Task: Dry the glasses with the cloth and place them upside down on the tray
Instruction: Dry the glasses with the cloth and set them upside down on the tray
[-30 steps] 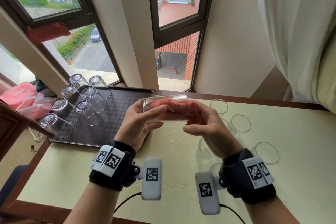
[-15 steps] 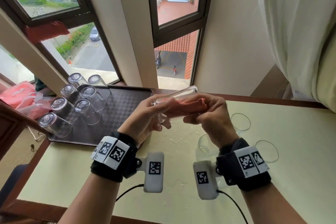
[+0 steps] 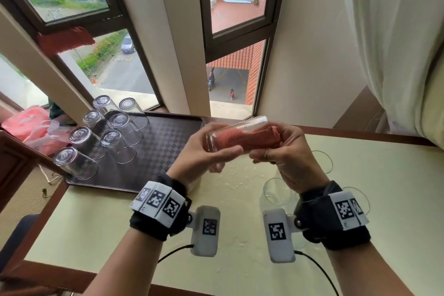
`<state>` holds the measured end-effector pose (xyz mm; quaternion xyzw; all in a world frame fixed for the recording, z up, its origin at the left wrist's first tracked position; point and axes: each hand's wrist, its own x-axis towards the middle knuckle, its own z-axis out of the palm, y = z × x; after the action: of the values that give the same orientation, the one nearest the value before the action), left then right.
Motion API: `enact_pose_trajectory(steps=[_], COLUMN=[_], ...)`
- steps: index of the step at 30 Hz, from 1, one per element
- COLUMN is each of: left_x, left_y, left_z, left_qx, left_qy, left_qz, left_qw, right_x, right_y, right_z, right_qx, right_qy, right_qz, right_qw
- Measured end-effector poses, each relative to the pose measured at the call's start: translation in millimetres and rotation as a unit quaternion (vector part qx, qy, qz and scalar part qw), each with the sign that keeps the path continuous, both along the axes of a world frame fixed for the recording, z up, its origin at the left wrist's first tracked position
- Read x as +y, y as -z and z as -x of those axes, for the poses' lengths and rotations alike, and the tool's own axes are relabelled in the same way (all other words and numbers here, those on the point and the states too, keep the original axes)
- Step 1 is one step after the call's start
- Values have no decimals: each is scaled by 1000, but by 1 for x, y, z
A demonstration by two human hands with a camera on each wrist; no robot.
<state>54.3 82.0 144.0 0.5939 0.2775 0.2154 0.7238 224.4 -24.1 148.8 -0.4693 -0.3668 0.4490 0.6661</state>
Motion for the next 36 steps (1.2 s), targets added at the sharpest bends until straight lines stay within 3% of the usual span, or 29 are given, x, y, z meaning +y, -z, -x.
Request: enact_pose_trajectory(steps=[2, 5, 10, 13, 18, 20, 24, 28, 29, 33, 36], left_x=[3, 2, -6, -13, -9, -4, -1, -8, -10, -7, -1], left_y=[2, 0, 2, 9, 5, 4, -2, 12, 14, 12, 8], left_z=[2, 4, 0, -5, -11, -9, -4, -9, -10, -11, -8], left_qx=[20, 29, 23, -7, -16, -15, -17, -13, -14, -11, 17], left_qy=[32, 9, -28, -34, -30, -28, -39, -39, -44, -35, -44], left_qz=[50, 40, -133, -173, 33, 34, -98, -254, -243, -46, -19], left_qw=[998, 999, 990, 984, 999, 999, 994, 966, 969, 998, 999], right_x=[0, 1, 0, 1, 7, 9, 8, 6, 7, 9, 9], right_y=[0, 1, -3, -7, -11, -7, -2, 3, 4, 3, -1], right_z=[2, 6, -7, -17, -18, -15, -11, -15, -15, -10, -3], right_qx=[-26, -64, -40, -46, 13, -9, -34, -13, -8, 5, -16], right_qy=[0, 0, -47, -43, -30, -29, -29, -41, -32, 11, 30], right_qz=[-9, 0, 55, 64, -15, -13, 29, 48, 46, 23, 17], right_qw=[1000, 998, 997, 996, 999, 999, 999, 998, 998, 1000, 999])
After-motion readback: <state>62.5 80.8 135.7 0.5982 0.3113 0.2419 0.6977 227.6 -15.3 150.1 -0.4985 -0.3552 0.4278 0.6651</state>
